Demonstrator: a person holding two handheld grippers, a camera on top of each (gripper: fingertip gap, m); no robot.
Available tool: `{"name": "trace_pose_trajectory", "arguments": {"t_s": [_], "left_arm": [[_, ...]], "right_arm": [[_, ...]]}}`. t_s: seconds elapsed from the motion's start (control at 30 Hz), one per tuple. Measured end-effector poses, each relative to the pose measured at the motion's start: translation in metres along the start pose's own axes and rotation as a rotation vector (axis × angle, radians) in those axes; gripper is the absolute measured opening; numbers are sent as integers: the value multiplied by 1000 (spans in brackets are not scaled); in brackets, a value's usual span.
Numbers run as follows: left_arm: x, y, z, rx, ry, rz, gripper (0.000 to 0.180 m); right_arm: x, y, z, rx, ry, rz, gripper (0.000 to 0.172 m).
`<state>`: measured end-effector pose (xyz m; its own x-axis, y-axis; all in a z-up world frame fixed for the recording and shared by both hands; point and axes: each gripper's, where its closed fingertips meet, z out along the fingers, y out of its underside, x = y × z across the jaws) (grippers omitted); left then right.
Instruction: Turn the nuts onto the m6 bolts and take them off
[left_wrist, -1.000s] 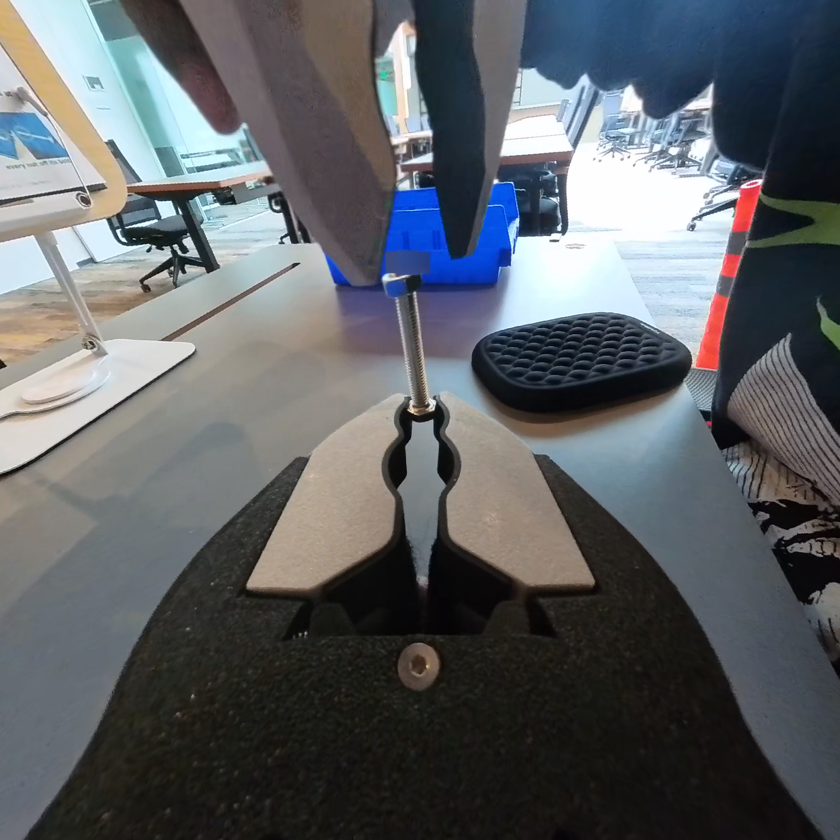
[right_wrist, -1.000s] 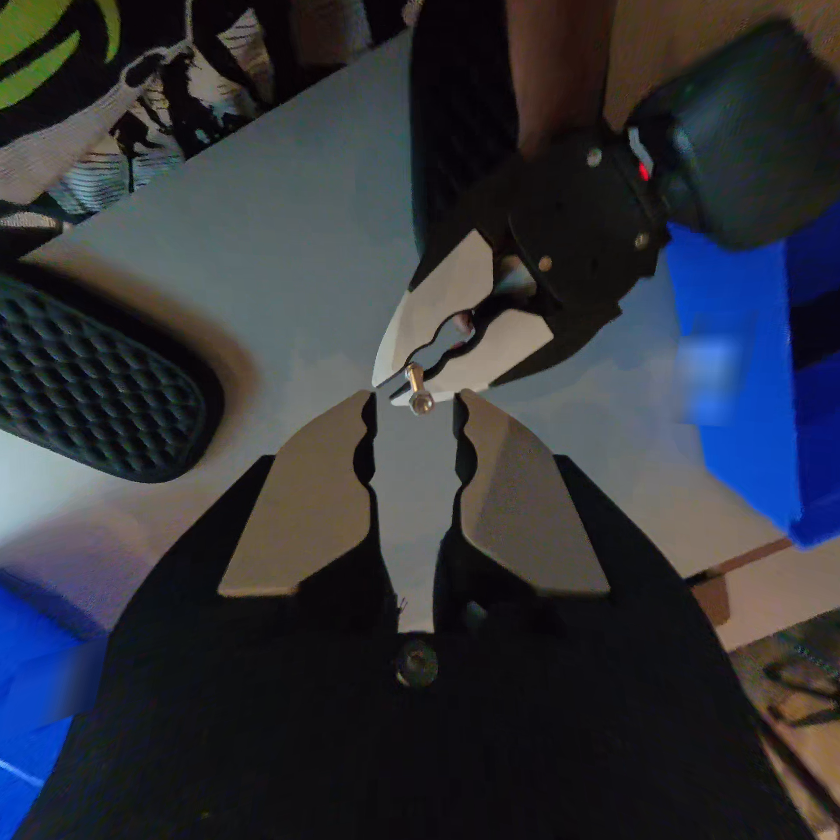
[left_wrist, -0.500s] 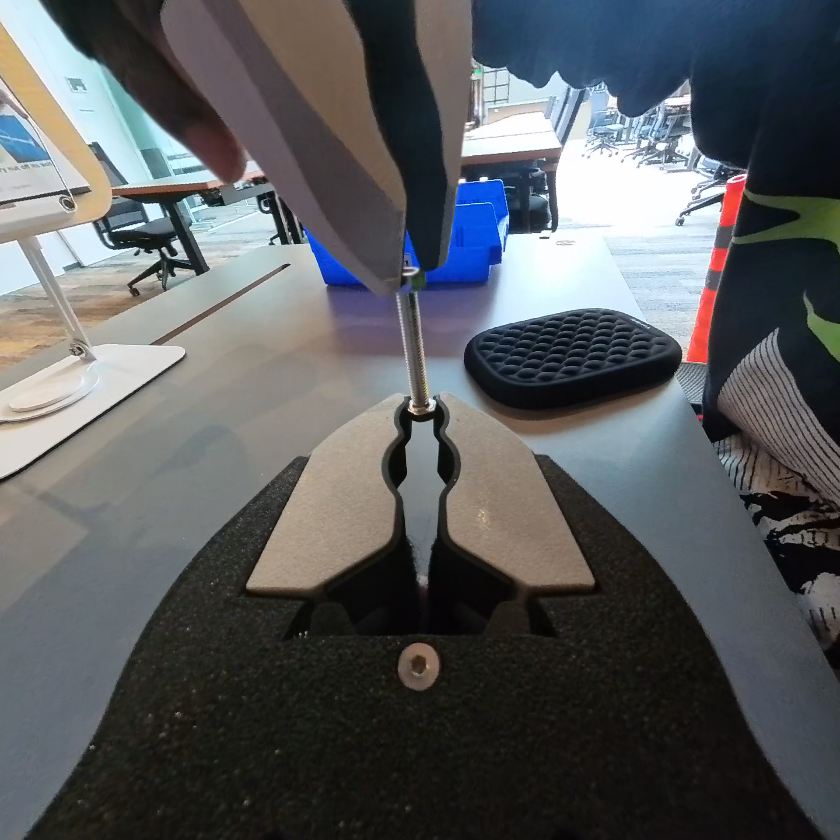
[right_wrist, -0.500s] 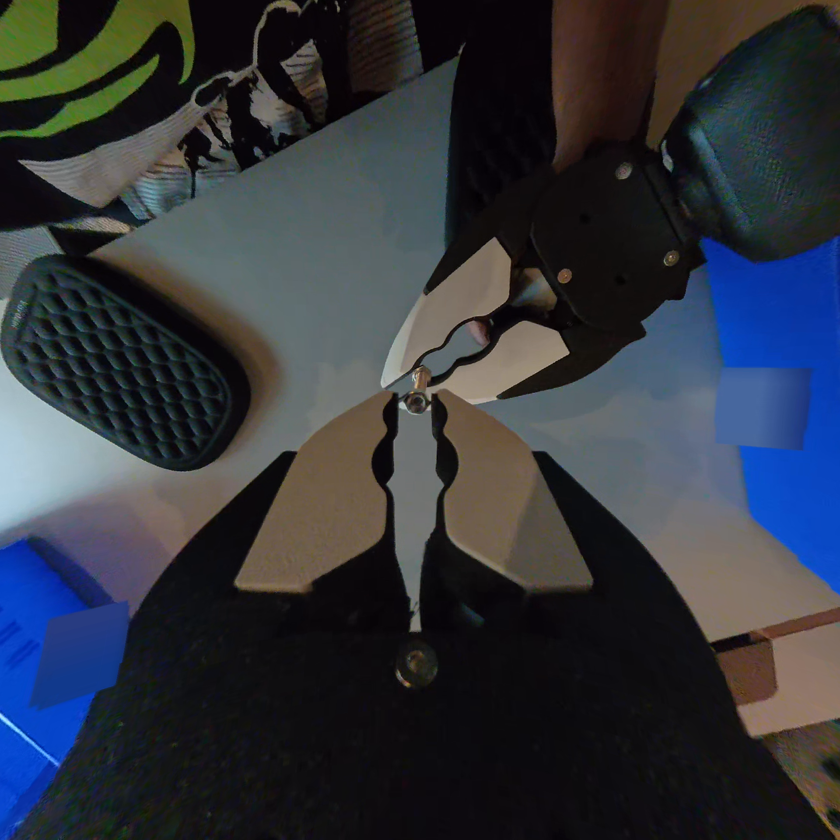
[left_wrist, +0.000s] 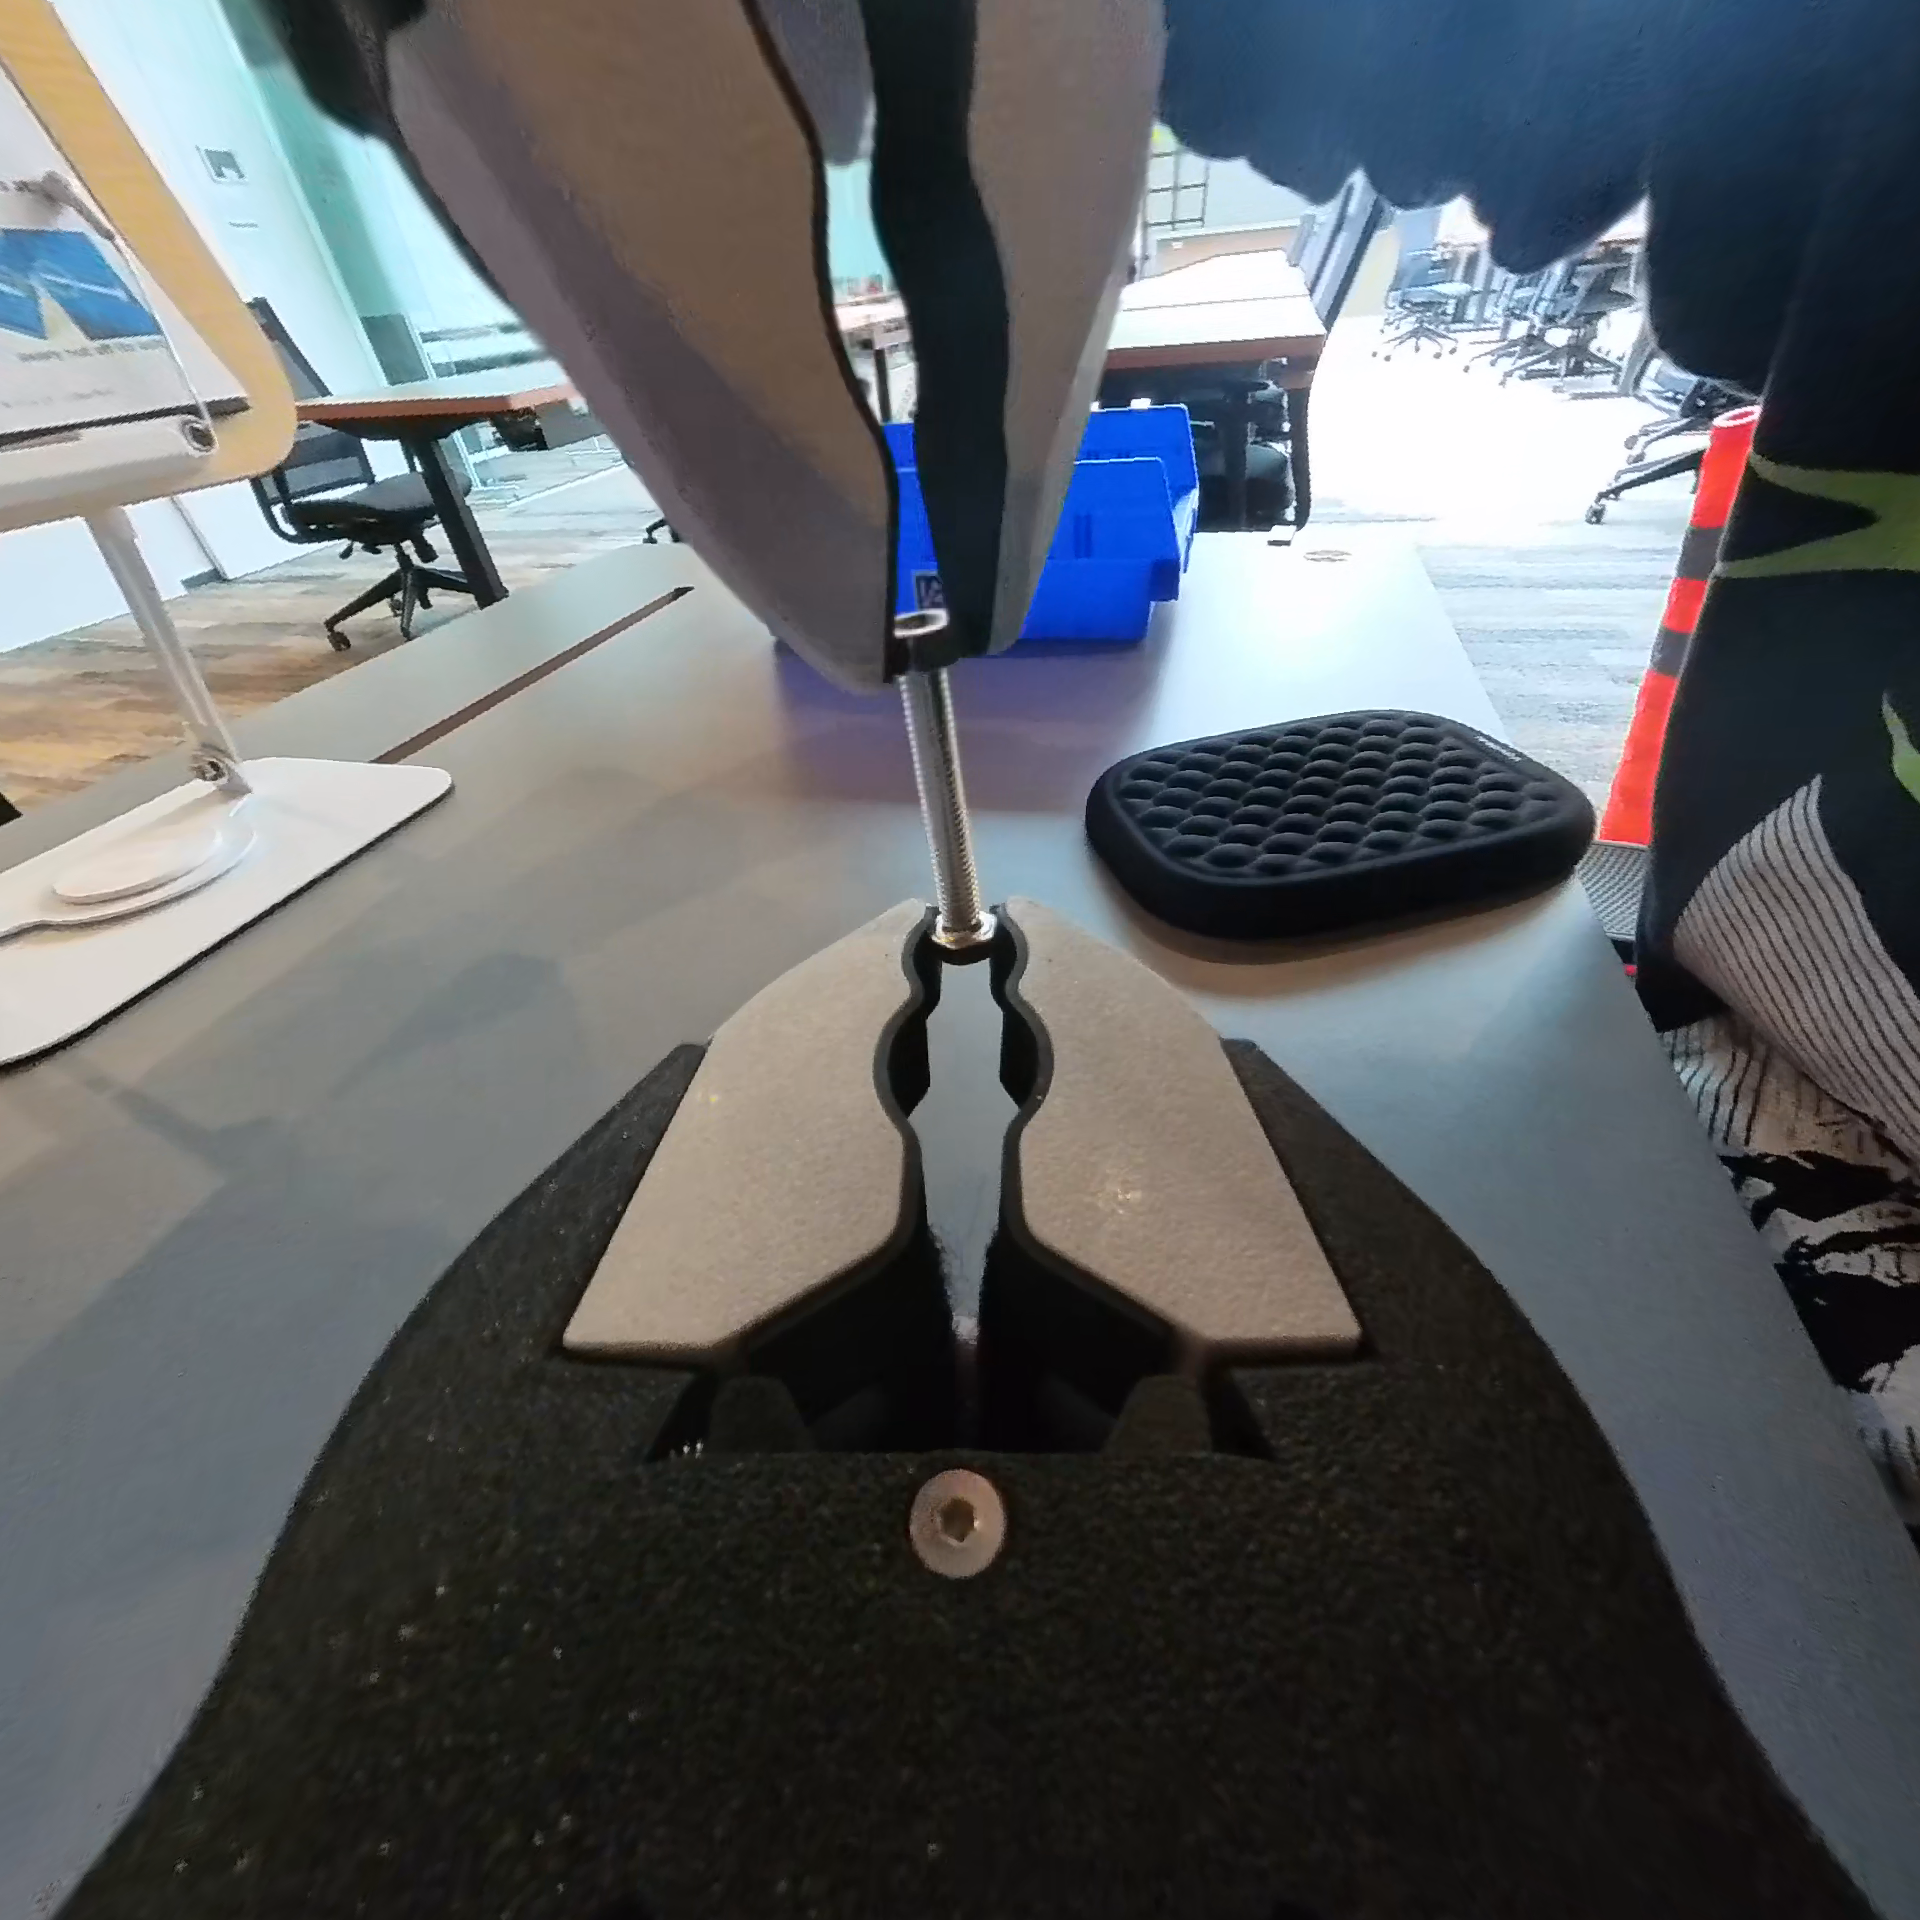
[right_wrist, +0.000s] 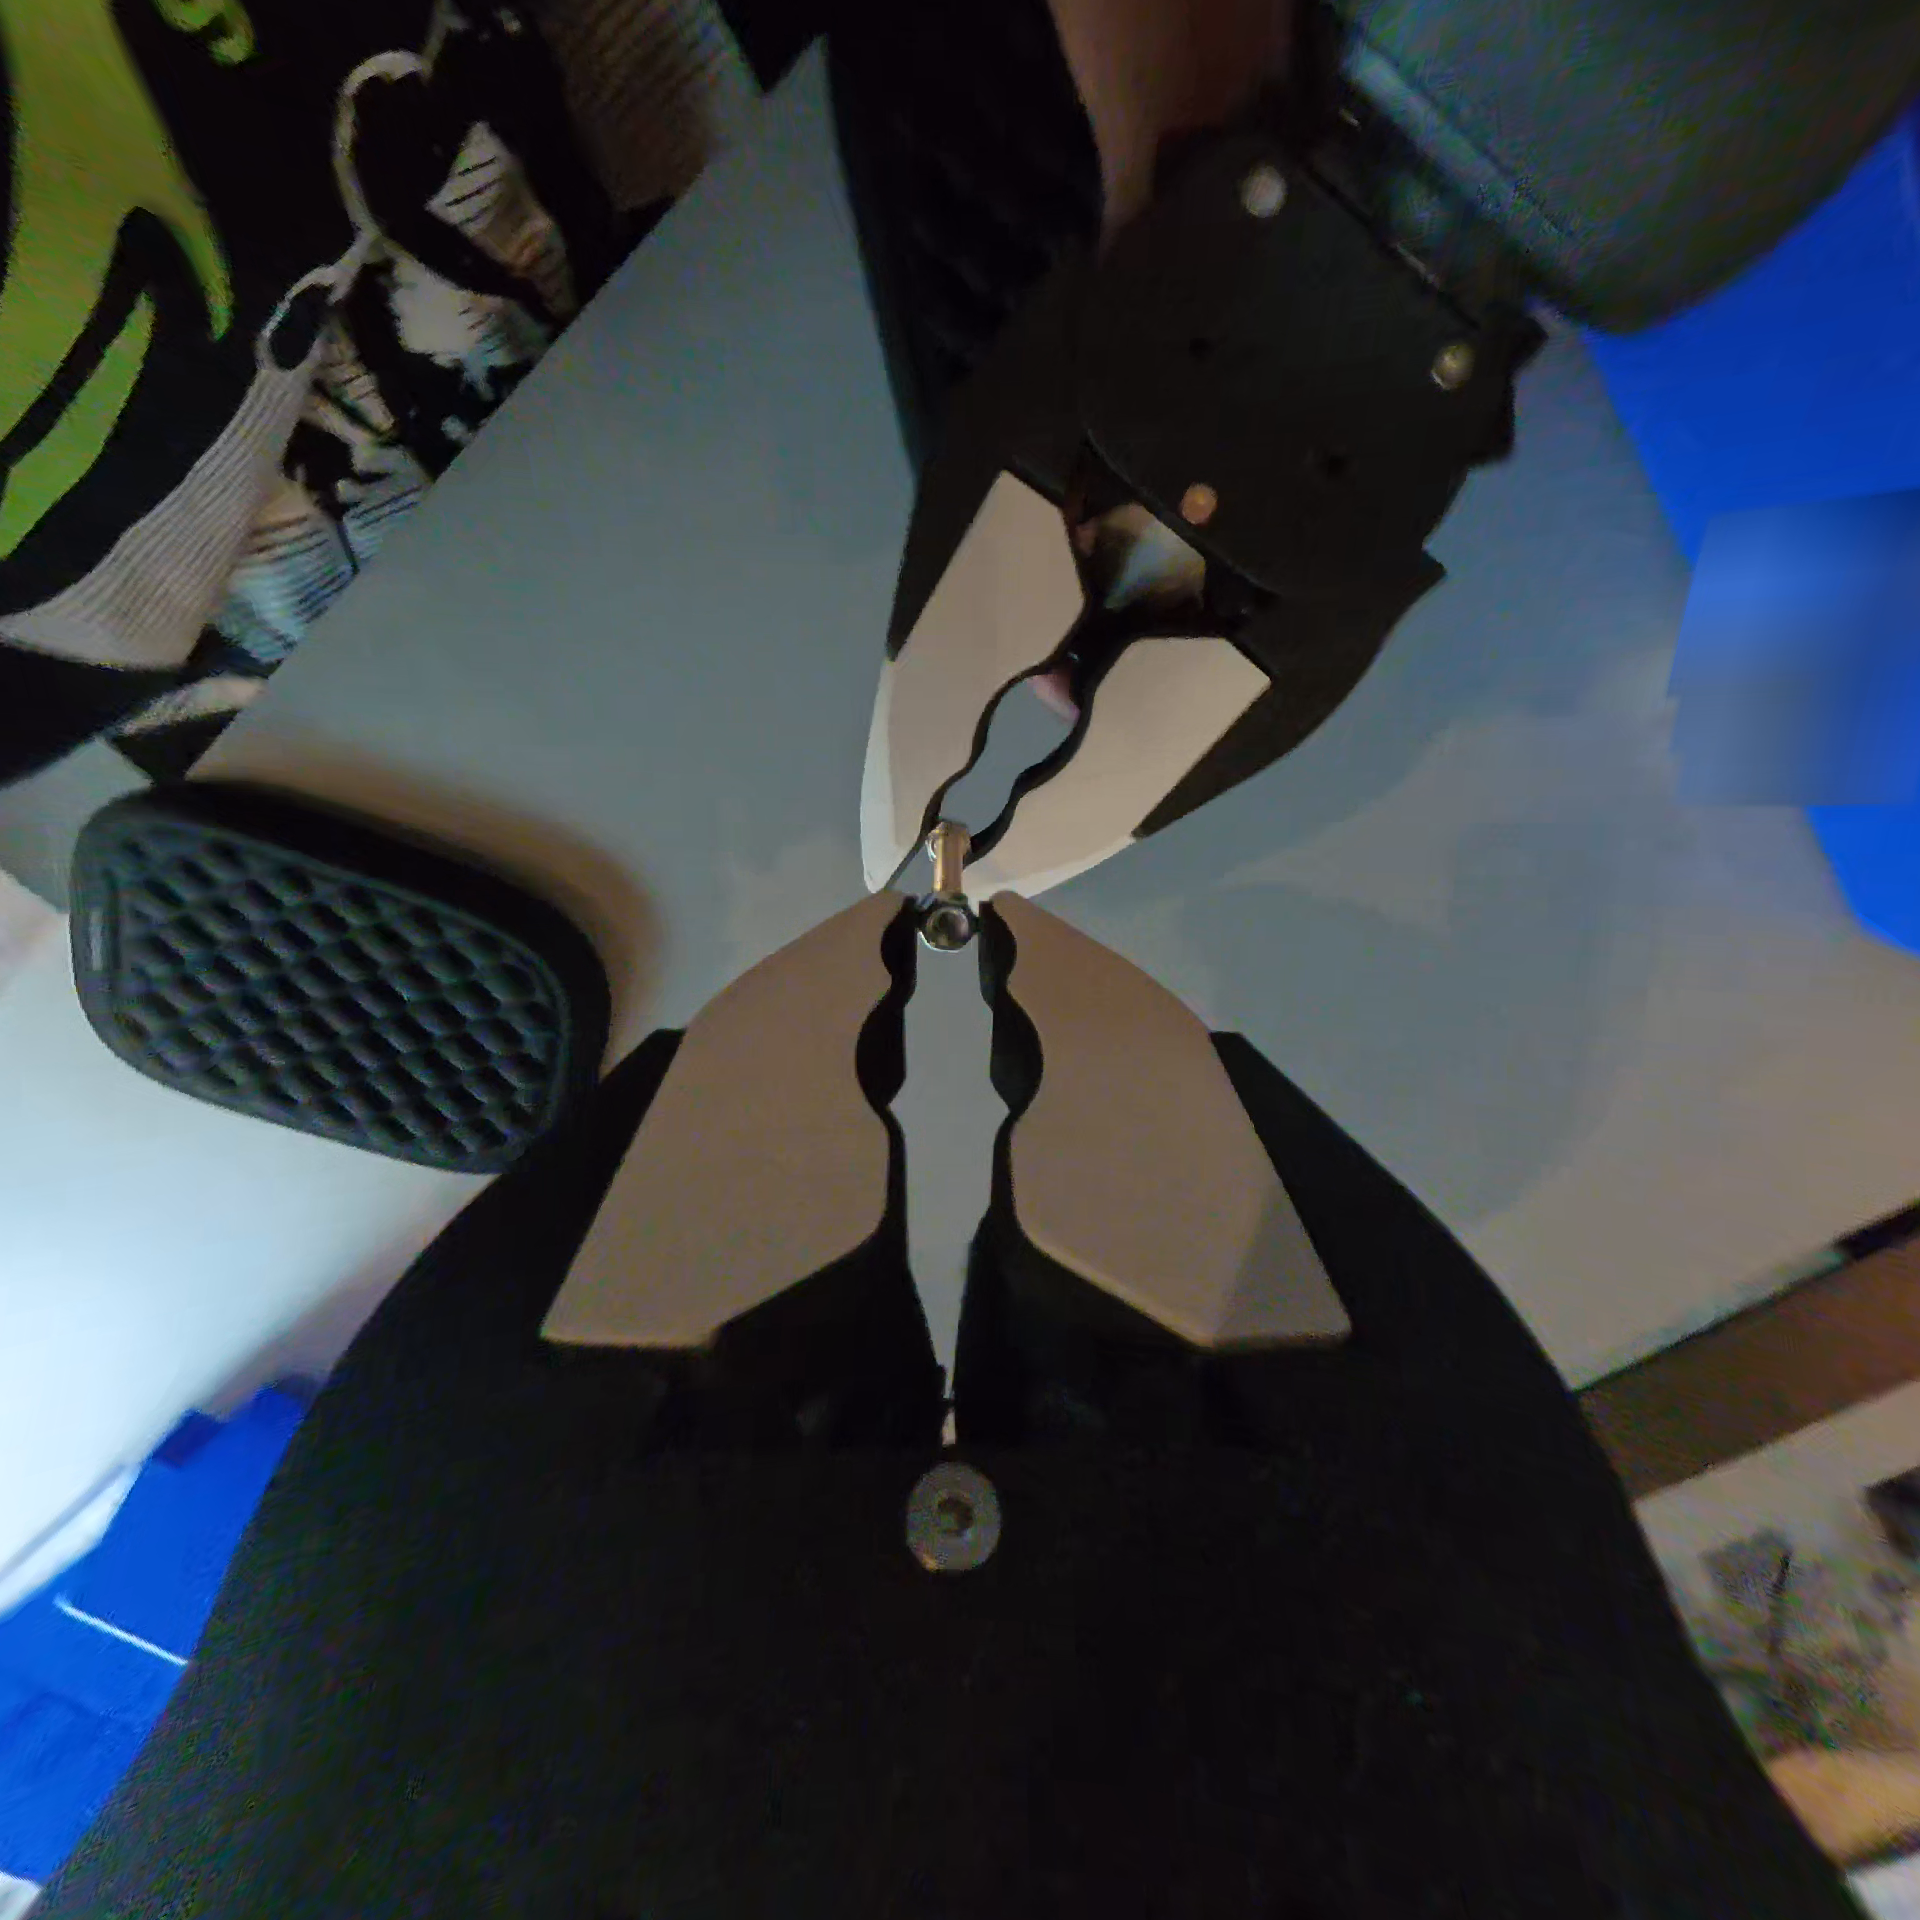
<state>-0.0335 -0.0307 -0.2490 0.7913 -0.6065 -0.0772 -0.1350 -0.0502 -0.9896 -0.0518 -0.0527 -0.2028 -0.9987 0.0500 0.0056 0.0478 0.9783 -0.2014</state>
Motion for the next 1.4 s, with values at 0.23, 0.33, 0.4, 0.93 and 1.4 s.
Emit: {"name": "trace_pose_trajectory", "arguments": {"t_s": [0.23,0.33,0.4,0.93,1.4], "left_arm": [[-3,1,0,-5,-23,-12,8],[-3,0,0,-1,-19,-7,8],[-2,-1,-1,8,-14,-5,8],[-3,-3,-2,21,-16,-11,8],[0,-1,0,6,-13,6,7]], "right_arm": [[4,3,0,-1,117,356,11],[3,3,-3,16,133,339,26],[1,-2,-10,69,113,208,33],[4,-1,-1,69,22,-154,9],[1,-3,-10,88,120,-61,35]]}}
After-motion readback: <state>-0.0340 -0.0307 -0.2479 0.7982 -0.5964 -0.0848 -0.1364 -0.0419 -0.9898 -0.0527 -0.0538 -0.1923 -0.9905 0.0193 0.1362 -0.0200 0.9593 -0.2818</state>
